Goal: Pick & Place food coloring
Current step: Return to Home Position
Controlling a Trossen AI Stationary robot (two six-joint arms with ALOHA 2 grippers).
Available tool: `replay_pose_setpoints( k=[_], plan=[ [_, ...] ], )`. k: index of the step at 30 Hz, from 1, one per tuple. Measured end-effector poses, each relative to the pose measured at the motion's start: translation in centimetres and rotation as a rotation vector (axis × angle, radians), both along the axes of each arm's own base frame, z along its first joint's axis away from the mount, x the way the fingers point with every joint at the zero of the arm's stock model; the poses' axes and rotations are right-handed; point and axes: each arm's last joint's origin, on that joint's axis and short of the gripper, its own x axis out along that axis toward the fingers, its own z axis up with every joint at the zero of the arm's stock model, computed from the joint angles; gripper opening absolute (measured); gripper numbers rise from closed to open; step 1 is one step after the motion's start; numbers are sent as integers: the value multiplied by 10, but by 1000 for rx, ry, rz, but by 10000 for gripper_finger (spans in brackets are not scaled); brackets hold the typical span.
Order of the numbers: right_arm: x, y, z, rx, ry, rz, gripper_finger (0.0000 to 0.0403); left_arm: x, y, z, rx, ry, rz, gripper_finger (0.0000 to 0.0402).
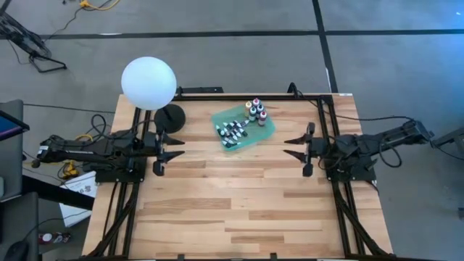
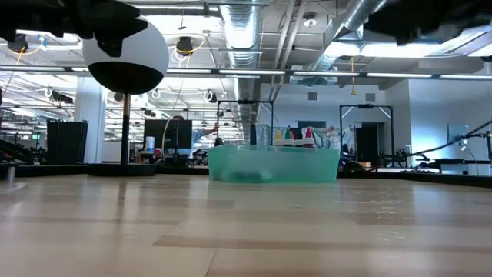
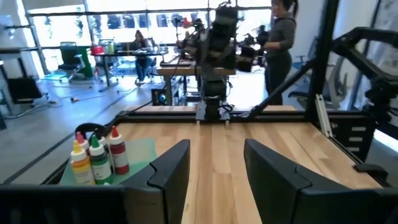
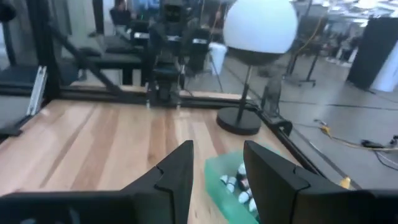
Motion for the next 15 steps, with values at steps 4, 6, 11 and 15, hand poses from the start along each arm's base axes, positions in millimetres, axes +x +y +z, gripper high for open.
replay_pose_setpoints(
  k=[4, 6, 11, 15],
  plan=[
    [-12, -6, -24, 39, -127, 18, 134, 0, -1, -1, 18, 16, -25, 146],
    [-16, -8, -36, 54, -149, 26, 134, 0, -1, -2, 21, 22, -27, 146],
    [-24, -13, -53, 88, -177, 9, 134, 0, 0, -4, 49, 39, 1, 146],
    [-26, -14, -63, 86, -169, 2, 134, 0, 2, -4, 43, 45, 75, 146]
  ],
)
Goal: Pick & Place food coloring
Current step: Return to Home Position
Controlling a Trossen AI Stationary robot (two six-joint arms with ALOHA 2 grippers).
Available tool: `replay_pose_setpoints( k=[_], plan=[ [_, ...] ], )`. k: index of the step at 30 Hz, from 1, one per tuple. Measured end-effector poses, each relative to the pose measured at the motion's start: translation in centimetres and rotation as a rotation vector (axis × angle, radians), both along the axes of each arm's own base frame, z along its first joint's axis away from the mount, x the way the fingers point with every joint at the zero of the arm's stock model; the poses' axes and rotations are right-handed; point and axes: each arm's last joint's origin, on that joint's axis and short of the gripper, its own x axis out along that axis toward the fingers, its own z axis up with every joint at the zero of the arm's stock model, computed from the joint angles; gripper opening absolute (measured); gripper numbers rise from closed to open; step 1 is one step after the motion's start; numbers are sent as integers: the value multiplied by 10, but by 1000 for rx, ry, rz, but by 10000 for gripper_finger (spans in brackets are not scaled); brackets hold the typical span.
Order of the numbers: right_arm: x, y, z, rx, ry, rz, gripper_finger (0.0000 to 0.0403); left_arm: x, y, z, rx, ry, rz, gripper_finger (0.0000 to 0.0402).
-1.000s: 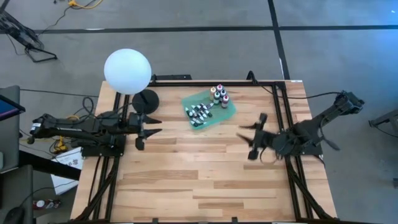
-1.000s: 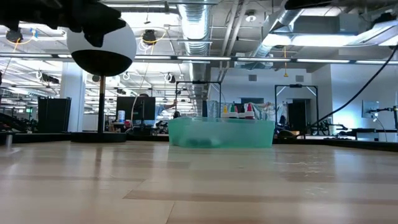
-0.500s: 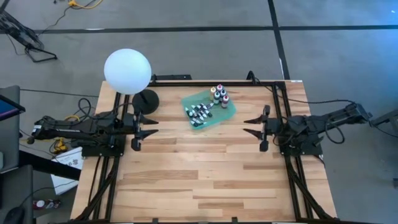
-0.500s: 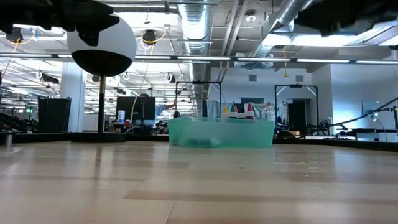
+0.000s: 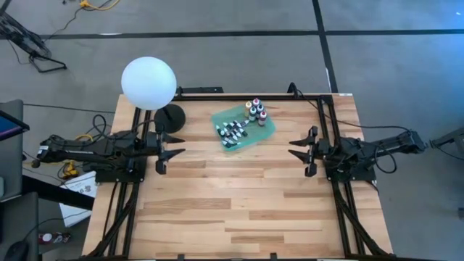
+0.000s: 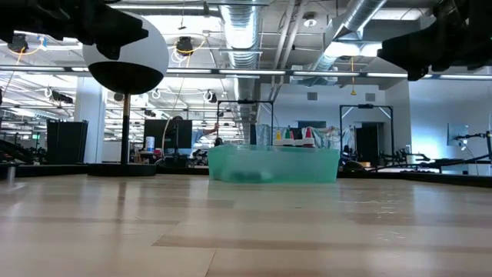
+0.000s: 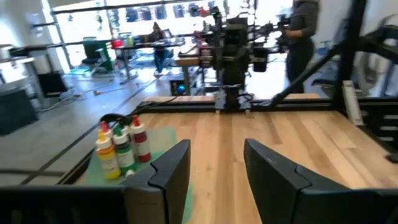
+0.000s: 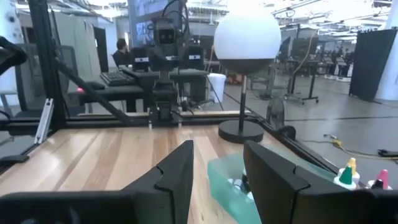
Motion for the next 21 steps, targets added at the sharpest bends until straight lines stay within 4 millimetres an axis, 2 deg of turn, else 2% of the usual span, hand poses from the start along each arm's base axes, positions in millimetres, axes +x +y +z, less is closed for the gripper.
replay_pose_setpoints(
  k=[9, 21],
  plan=[
    [0, 0, -2, -1, 5, 0, 134, -1, 6, -1, -95, -15, 206, 146],
    [0, 0, -2, 50, -3, 3, 134, -1, 4, -6, -111, 42, 155, 146]
  ],
)
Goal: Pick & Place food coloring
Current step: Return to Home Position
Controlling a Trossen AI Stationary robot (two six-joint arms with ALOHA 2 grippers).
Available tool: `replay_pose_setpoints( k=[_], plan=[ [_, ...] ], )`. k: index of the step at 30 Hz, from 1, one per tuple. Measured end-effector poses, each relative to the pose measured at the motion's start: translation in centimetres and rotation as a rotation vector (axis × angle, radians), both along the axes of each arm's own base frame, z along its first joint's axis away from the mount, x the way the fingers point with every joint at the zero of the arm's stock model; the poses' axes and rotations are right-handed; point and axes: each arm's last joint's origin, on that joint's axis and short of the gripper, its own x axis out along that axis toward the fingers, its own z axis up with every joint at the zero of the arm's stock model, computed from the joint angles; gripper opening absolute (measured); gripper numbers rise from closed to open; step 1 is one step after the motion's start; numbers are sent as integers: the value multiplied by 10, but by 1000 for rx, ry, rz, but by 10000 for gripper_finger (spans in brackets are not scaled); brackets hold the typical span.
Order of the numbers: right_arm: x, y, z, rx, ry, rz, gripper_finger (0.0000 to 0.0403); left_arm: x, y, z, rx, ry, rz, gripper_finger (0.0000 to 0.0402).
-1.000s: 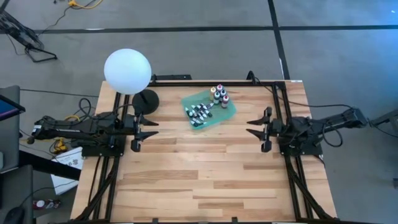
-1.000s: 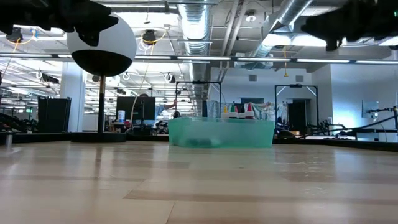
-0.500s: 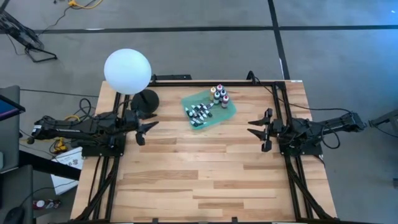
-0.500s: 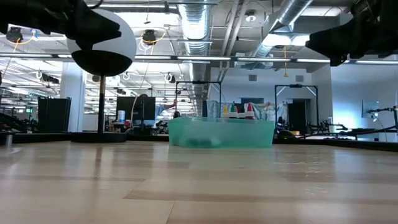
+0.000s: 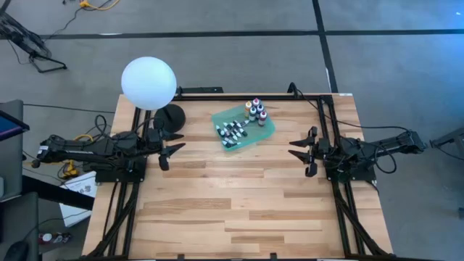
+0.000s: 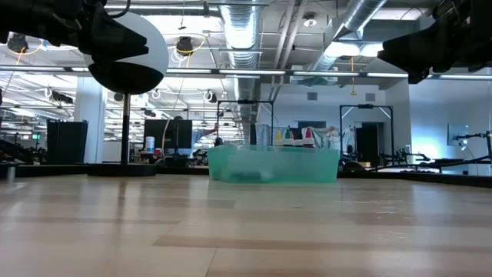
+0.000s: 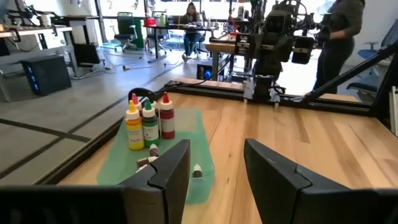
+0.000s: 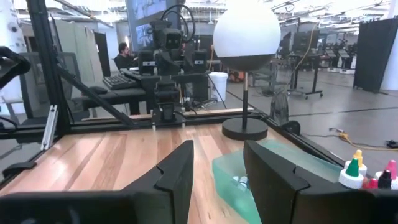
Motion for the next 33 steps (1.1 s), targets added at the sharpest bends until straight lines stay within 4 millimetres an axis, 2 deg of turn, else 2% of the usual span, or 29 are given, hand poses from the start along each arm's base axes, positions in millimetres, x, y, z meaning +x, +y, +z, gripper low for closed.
replay_pose_setpoints(
  k=[7, 13, 33],
  plan=[
    [0, 1, 0, 23, -3, 65, 134, 0, -1, -1, 21, 20, -46, 146],
    [1, -3, -1, 22, 10, 41, 134, 1, -1, 5, -19, -55, -50, 146],
    [2, -5, -2, 43, 18, 57, 134, 1, -2, 5, -22, -54, -65, 146]
  ],
)
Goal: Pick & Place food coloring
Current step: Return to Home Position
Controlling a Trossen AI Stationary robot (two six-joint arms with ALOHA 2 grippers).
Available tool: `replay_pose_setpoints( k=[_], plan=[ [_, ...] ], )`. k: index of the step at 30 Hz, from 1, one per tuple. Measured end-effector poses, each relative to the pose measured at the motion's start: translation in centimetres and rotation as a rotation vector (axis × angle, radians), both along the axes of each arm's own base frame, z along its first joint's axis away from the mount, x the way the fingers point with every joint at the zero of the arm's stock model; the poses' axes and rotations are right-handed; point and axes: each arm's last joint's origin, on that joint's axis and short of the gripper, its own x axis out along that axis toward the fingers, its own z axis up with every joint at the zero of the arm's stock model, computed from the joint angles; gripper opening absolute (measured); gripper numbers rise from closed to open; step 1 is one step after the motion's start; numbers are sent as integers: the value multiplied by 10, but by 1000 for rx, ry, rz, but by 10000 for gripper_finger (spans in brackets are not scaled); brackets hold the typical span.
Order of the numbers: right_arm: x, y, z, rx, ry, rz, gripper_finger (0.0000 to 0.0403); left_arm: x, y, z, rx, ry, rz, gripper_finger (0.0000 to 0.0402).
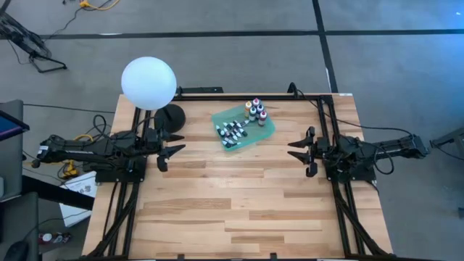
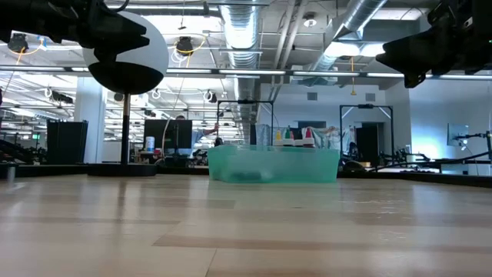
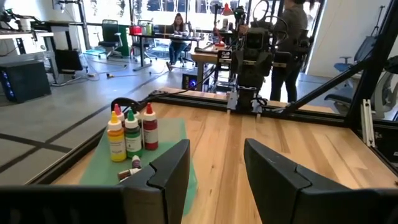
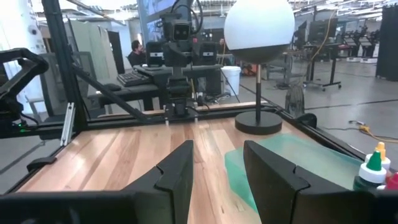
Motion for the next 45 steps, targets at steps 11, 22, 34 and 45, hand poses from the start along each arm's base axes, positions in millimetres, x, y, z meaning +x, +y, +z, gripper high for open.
replay_pose_setpoints(
  k=[11, 22, 34, 45],
  plan=[
    [0, 1, -1, -6, 10, 74, 134, 13, -6, -3, 199, 36, -225, 146],
    [0, -11, -4, -83, 44, 56, 134, 18, -9, -7, 202, 63, -312, 146],
    [-3, -15, -17, -97, 3, 25, 134, -8, -9, -16, 241, -34, -301, 145],
    [-7, -14, -14, -117, -35, 24, 134, -24, -7, -57, 243, -145, -240, 145]
  ],
)
